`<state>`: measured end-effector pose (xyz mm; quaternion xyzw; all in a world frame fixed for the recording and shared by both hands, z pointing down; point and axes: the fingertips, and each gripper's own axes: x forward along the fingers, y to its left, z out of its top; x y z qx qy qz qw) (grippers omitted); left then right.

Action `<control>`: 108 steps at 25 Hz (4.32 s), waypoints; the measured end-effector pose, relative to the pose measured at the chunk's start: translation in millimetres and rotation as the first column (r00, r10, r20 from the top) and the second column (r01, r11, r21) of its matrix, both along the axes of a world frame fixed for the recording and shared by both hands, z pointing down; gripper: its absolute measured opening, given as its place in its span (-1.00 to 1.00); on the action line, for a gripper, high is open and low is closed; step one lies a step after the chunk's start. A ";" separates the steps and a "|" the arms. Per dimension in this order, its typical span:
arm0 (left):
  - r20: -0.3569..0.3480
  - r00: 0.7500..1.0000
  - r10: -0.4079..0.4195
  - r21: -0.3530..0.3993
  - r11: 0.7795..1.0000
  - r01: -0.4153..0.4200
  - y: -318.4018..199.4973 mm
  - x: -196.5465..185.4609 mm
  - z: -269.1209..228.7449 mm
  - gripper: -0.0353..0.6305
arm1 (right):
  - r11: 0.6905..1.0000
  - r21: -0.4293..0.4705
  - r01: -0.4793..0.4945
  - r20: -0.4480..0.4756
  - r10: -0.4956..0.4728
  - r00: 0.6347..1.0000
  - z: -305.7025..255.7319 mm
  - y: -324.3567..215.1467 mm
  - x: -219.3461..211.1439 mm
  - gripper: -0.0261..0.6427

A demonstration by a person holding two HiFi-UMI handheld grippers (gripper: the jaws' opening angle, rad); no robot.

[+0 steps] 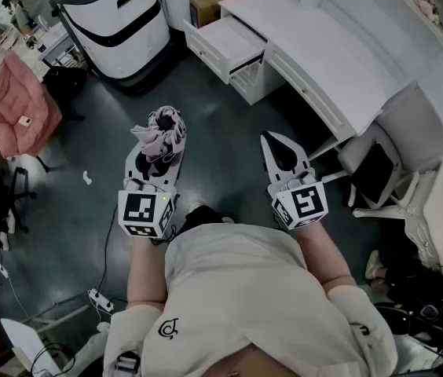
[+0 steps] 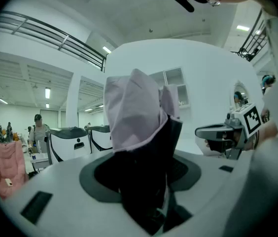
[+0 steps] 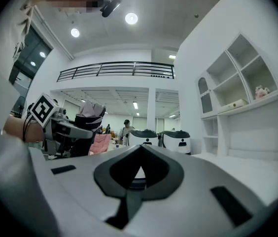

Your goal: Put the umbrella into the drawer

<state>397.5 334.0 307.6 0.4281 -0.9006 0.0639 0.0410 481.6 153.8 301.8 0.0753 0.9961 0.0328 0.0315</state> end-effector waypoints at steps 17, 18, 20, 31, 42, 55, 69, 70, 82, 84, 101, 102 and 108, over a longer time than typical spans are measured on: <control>-0.006 1.000 0.007 0.002 1.000 -0.006 -1.3 -9.2 4.1 -0.19 | 0.999 -0.051 0.004 0.008 -0.004 1.000 0.9 0.2 -11.4 -0.91; -0.010 1.000 0.006 0.004 1.000 -0.006 -0.9 -11.9 4.3 -0.19 | 0.998 -0.058 0.002 0.008 -0.001 1.000 0.8 -1.0 -13.6 -0.91; -0.021 1.000 0.007 0.008 1.000 -0.006 -0.2 -18.5 6.0 -0.19 | 0.998 -0.060 -0.003 0.002 0.003 1.000 2.3 -3.1 -19.7 -0.90; -0.067 0.997 0.049 0.005 0.999 -0.049 2.3 -138.7 28.5 -0.19 | 0.996 -0.082 -0.027 -0.066 0.021 0.998 25.6 4.0 -142.2 -0.90; -0.093 0.975 0.203 0.008 0.979 -0.203 -1.9 -353.8 24.7 -0.19 | 0.979 -0.081 -0.189 -0.097 0.181 0.979 17.7 10.2 -328.8 -0.90; -0.189 0.913 0.360 -0.017 0.929 -0.370 -78.7 -466.8 69.4 -0.19 | 0.927 -0.083 -0.367 -0.133 0.354 0.926 36.2 -50.5 -428.9 -0.90; -0.190 0.804 0.563 -0.181 0.785 -0.592 -273.5 -572.8 102.8 -0.19 | 0.874 -0.132 -0.467 -0.126 0.452 0.883 59.8 -205.9 -530.0 -0.90; -0.190 0.782 0.593 -0.196 0.758 -0.622 -290.1 -575.5 107.3 -0.19 | 0.867 -0.142 -0.478 -0.134 0.462 0.877 64.0 -215.9 -534.0 -0.90; -0.310 0.509 0.803 -0.394 0.379 -0.837 -405.2 -558.8 210.0 -0.19 | 0.743 -0.210 -0.636 -0.250 0.588 0.769 131.1 -287.9 -523.3 -0.90; -0.330 0.467 0.820 -0.418 0.316 -0.852 -416.7 -555.2 223.4 -0.19 | 0.722 -0.206 -0.660 -0.263 0.609 0.748 140.2 -296.4 -520.4 -0.90; -0.618 0.155 0.771 -0.474 -0.207 -0.856 -460.6 -517.9 395.2 -0.18 | 0.492 -0.225 -0.841 -0.405 0.738 0.540 216.9 -324.2 -483.9 -0.90; -0.631 0.149 0.762 -0.475 -0.227 -0.850 -459.8 -517.1 405.0 -0.18 | 0.481 -0.224 -0.848 -0.408 0.744 0.530 221.0 -326.7 -479.9 -0.90; -0.689 0.119 0.715 -0.474 -0.320 -0.820 -455.1 -513.9 451.6 -0.18 | 0.405 -0.211 -0.890 -0.425 0.781 0.457 243.6 -337.3 -458.0 -0.90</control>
